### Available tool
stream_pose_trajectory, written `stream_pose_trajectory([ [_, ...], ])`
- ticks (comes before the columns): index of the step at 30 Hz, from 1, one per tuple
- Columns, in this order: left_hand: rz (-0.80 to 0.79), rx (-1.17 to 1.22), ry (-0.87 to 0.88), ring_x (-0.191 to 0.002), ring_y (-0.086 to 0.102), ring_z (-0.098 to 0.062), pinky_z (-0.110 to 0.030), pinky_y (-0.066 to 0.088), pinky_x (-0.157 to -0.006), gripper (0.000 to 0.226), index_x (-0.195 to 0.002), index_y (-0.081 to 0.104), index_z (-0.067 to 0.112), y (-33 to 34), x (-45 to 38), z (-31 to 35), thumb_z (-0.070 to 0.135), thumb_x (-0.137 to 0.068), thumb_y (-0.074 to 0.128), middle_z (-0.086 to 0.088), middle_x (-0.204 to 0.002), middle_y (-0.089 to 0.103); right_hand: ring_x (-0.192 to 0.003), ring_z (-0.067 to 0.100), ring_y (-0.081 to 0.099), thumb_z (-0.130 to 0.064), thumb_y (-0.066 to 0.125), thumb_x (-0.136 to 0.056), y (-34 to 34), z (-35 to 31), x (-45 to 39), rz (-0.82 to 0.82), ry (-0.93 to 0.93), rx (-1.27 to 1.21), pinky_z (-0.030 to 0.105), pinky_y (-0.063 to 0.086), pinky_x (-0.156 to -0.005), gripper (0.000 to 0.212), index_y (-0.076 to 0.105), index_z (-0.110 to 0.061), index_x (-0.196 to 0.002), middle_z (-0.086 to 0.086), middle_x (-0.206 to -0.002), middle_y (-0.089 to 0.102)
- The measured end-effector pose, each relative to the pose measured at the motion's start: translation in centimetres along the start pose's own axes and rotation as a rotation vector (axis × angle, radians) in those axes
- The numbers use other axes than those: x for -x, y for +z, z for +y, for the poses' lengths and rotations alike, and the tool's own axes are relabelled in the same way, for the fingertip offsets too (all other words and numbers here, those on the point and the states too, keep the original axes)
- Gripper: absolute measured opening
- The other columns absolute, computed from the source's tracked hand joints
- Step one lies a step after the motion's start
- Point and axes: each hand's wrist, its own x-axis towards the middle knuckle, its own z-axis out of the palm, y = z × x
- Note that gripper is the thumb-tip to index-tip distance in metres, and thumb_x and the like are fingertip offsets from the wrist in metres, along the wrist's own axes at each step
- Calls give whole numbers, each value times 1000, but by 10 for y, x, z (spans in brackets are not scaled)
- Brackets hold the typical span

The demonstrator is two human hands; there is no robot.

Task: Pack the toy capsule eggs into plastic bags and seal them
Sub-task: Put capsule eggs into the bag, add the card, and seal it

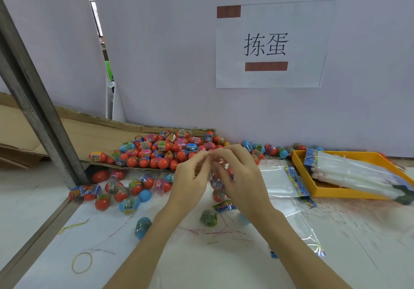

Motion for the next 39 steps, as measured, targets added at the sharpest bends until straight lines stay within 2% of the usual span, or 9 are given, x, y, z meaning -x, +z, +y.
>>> stream_pose_trajectory([
  [2, -42, -37, 39, -69, 62, -29, -43, 54, -62, 24, -115, 69, 37, -1, 0, 1, 30, -108, 47, 3, -85, 70, -101, 19, 64, -10, 67, -100, -3, 2, 0, 23, 14, 1, 33, 57, -88, 21, 72, -9, -120, 4, -112, 68],
  [6, -91, -168, 139, -75, 61, -12, -20, 49, -67, 32, -110, 69, 20, -3, 1, 2, 38, -106, 43, 15, -87, 65, -95, 22, 66, -11, 73, -95, -6, 5, 0, 86, -43, 38, 30, 56, -88, 16, 77, -5, -110, 7, -104, 72],
  [11, -79, -234, 178, -83, 65, -14, -34, 56, -73, 36, -112, 70, 12, -5, 0, 1, 34, -106, 42, 9, -92, 67, -90, 25, 69, -6, 78, -90, -6, 5, -1, 111, -112, 93, 34, 58, -84, 13, 79, -1, -103, 9, -99, 75],
  [15, -78, -286, 191, -81, 65, -15, -43, 56, -70, 34, -111, 71, 13, -6, 0, -1, 32, -106, 43, 5, -92, 69, -86, 21, 68, -6, 78, -90, -4, 2, 1, 105, -38, 65, 32, 57, -83, 10, 78, -4, -100, 6, -96, 75],
  [20, -67, -279, 201, -83, 66, -13, -41, 57, -71, 32, -112, 71, 15, -6, 1, 0, 30, -106, 43, 9, -94, 69, -84, 6, 61, -12, 74, -94, -8, 2, 0, 52, 33, -30, 14, 50, -81, 14, 75, -10, -107, -3, -96, 72],
  [25, -64, -308, 227, -83, 65, -13, -40, 57, -72, 34, -117, 71, 14, -6, 0, 1, 29, -106, 42, 7, -94, 69, -87, 17, 67, -10, 77, -92, -10, 2, -1, 53, -60, 47, 27, 56, -82, 10, 77, -7, -101, 2, -97, 73],
  [28, -60, -336, 242, -87, 67, -13, -39, 58, -75, 36, -119, 71, 12, -6, 1, 1, 30, -106, 43, 2, -98, 71, -84, 17, 67, -6, 79, -89, -10, 2, -1, 67, -71, 66, 28, 57, -79, 9, 76, -6, -97, 3, -94, 74],
  [34, -79, -366, 283, -81, 60, -3, -15, 49, -72, 27, -110, 72, 11, -5, 1, 3, 21, -107, 47, 13, -92, 63, -81, 2, 51, -2, 79, -87, -6, 1, 1, 53, 78, -15, 7, 42, -79, 12, 72, -8, -95, -1, -90, 68],
  [39, -77, -378, 290, -79, 62, -10, -28, 54, -69, 33, -108, 71, 8, -8, 1, 3, 25, -105, 44, 4, -91, 68, -84, 7, 57, -6, 78, -89, -8, 4, 0, 25, 3, -11, 9, 44, -82, 14, 74, -7, -102, 0, -93, 70],
])
